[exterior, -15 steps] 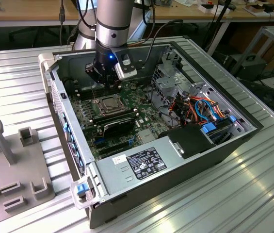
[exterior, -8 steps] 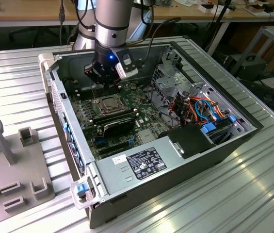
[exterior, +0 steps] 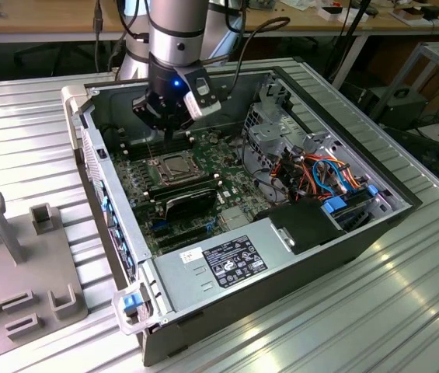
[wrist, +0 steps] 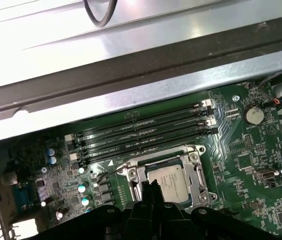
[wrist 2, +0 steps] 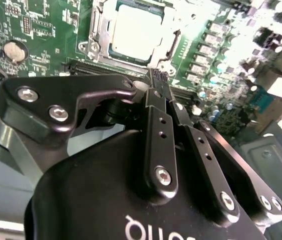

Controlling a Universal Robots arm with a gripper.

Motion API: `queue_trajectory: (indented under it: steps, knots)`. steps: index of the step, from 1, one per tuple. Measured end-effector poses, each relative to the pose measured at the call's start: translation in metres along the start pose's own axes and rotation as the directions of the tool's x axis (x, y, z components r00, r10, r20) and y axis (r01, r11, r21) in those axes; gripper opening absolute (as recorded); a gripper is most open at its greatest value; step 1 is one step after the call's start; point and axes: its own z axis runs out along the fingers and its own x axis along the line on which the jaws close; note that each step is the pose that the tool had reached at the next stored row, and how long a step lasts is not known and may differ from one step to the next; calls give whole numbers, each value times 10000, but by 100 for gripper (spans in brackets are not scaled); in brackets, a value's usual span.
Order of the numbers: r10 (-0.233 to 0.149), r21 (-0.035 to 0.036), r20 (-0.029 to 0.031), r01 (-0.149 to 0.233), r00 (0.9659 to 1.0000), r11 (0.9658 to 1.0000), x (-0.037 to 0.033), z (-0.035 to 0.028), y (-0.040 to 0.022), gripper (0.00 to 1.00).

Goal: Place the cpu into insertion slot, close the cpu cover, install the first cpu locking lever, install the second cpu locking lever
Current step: 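Install the first cpu locking lever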

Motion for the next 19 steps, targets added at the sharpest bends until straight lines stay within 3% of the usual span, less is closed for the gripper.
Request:
queue_trajectory:
  steps: [4,9,19]
  knots:
    - [-390,116,24,390,9992,9992,14,-35,-1,11]
    - [-902,117,10,902,9959,9959,32,-37,-5,11]
    - [-1182,111,5,1182,9930,9929,276,-42,-66,11]
